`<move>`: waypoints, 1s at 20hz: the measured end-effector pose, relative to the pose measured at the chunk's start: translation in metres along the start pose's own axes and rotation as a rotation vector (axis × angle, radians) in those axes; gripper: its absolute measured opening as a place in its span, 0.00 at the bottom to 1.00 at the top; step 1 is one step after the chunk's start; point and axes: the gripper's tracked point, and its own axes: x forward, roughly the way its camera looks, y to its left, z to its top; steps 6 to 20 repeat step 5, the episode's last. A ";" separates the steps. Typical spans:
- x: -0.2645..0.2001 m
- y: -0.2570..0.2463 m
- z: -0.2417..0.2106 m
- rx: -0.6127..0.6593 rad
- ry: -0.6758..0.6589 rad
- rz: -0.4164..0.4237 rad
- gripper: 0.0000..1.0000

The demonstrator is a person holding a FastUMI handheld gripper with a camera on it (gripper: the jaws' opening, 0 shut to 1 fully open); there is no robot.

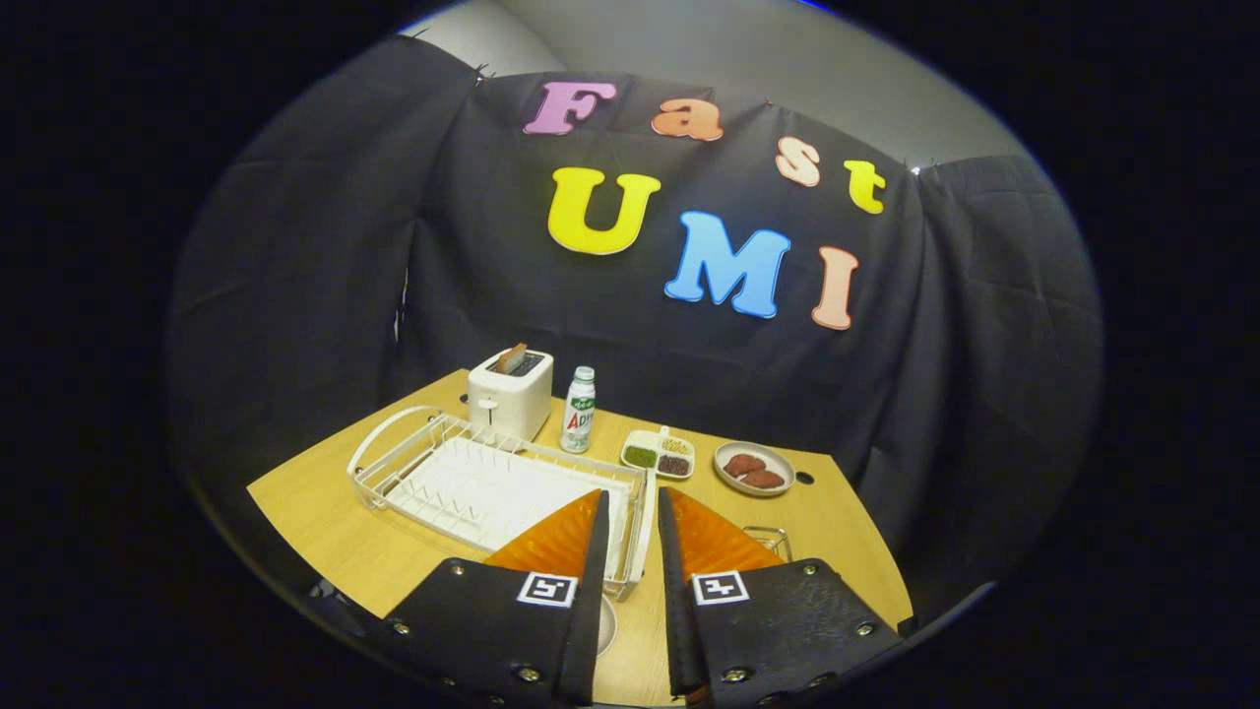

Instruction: Take the plate from the dish rack, then take the spoon from the basket and place it into the plate.

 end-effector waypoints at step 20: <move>0.005 -0.053 0.043 0.076 -0.107 -0.060 0.29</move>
